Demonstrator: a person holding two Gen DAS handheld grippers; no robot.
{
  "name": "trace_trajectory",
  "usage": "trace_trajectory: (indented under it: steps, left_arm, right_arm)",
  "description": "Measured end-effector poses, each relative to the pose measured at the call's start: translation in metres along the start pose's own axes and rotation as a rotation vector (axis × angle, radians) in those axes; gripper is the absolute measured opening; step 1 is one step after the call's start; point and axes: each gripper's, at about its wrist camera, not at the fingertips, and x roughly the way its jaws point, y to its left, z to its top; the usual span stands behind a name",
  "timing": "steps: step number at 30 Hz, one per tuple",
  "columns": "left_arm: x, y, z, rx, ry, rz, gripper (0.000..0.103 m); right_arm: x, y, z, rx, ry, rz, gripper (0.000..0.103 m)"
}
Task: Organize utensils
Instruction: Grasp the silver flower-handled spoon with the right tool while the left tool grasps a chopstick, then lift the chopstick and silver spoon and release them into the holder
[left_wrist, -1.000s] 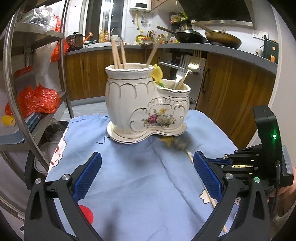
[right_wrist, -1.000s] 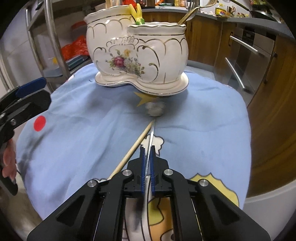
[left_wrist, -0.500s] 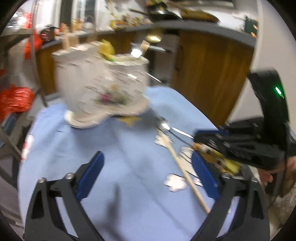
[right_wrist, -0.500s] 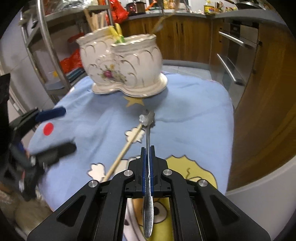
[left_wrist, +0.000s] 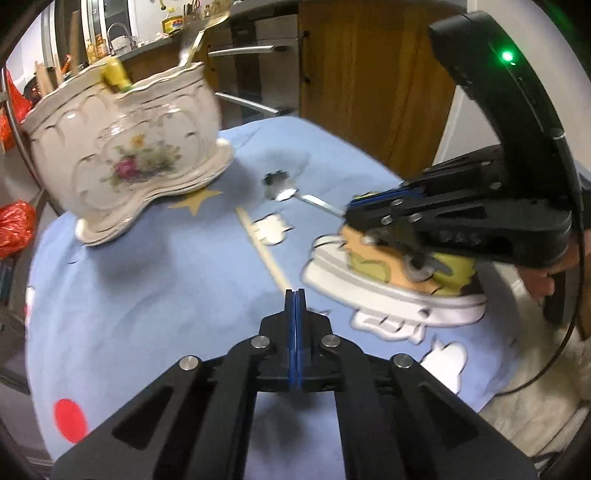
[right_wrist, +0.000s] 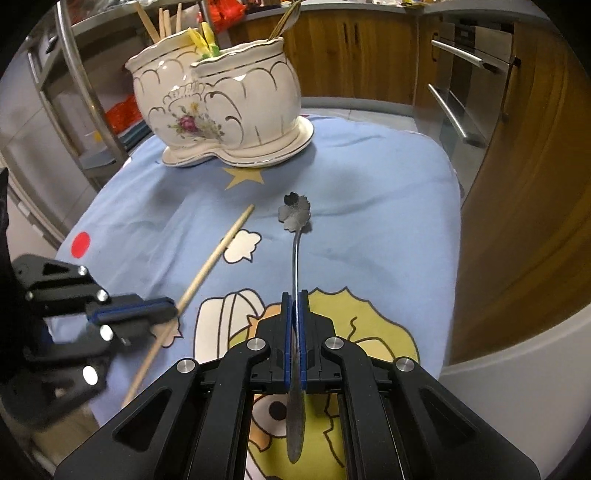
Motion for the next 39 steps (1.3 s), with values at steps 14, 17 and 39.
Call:
trace_trajectory:
  steps: [14,17,39]
  left_arm:
    - [0.008,-0.001,0.018,-0.071,-0.020,-0.036,0.029]
    - [0.016,-0.004,0.019,-0.068,0.001,-0.004,0.029]
    - [-0.034,0.020,0.010,-0.063,-0.196,0.048,0.005]
  right_arm:
    - [0.009,0.007,0.011,-0.055,-0.014,-0.054,0.022]
    - [0.013,0.006,0.015,-0.070,-0.015,-0.048,0.021]
    - [-0.041,0.013,0.021,-0.128,-0.271,-0.021,0.004]
